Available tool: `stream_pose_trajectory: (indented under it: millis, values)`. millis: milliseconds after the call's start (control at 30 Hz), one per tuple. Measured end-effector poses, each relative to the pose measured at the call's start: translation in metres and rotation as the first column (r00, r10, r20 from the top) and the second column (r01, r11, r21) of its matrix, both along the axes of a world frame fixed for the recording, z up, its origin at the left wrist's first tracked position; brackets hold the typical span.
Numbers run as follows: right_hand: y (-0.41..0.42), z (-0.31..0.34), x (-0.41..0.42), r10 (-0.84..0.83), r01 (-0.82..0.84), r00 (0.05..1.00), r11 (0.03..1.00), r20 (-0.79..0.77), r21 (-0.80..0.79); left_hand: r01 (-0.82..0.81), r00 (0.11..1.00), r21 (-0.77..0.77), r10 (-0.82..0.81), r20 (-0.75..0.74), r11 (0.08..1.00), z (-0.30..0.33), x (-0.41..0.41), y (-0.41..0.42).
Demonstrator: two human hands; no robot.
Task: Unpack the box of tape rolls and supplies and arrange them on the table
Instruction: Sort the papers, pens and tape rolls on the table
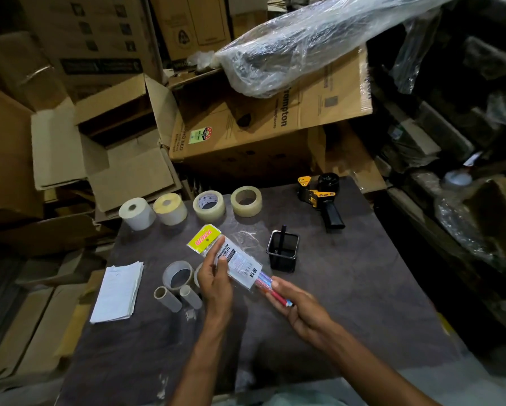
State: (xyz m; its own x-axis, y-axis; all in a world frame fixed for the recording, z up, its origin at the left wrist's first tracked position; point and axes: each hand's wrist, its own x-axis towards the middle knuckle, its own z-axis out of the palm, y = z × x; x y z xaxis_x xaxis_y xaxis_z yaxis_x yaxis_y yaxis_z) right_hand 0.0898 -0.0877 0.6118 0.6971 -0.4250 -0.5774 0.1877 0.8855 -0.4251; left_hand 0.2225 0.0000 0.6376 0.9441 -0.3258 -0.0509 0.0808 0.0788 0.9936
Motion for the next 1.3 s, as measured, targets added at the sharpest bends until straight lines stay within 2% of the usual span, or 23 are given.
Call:
stream_pose_trajectory:
  millis: [167,300,400,567,700,967,1133,1233,1300]
  values:
    - [0.001,-0.002,-0.007,0.025,-0.025,1.0,0.999,0.018,-0.025,0.027,1.0,0.021,-0.027,-0.004,0.999,0.001,-0.005,-0.002]
    - [-0.003,-0.001,-0.01,-0.022,0.022,1.0,0.999,0.003,-0.036,0.012,1.0,0.007,-0.012,-0.001,1.0,-0.002,-0.007,-0.003]
    - [-0.011,-0.001,-0.017,-0.049,0.049,0.999,0.998,-0.011,-0.028,-0.024,0.999,-0.008,0.023,-0.034,1.0,-0.004,-0.005,-0.004]
    - [-0.026,-0.005,-0.032,-0.04,0.038,0.997,0.999,-0.07,-0.028,-0.141,0.99,0.0,0.141,-0.002,0.99,0.002,0.008,-0.004]
    - [-0.041,-0.006,-0.045,-0.089,0.086,0.992,0.995,-0.086,-0.045,-0.16,0.987,0.007,0.16,-0.012,0.987,-0.002,0.02,0.0]
    - [-0.085,-0.005,-0.047,-0.232,0.192,0.964,0.944,-0.129,-0.269,-0.072,0.996,0.056,0.075,-0.045,0.996,-0.024,0.003,0.002]
    - [-0.107,-0.001,-0.039,-0.237,0.016,0.924,0.806,-0.299,-0.591,0.027,0.992,0.064,-0.019,-0.121,0.998,-0.036,-0.017,0.001]
    - [-0.115,-0.003,-0.034,-0.279,-0.173,0.859,0.632,-0.43,-0.755,0.059,0.99,0.055,-0.052,-0.13,0.997,-0.041,-0.025,0.003]
    - [-0.115,0.004,-0.028,-0.329,-0.32,0.809,0.45,-0.487,-0.834,0.069,0.992,0.063,-0.061,-0.112,0.996,-0.045,-0.027,0.005]
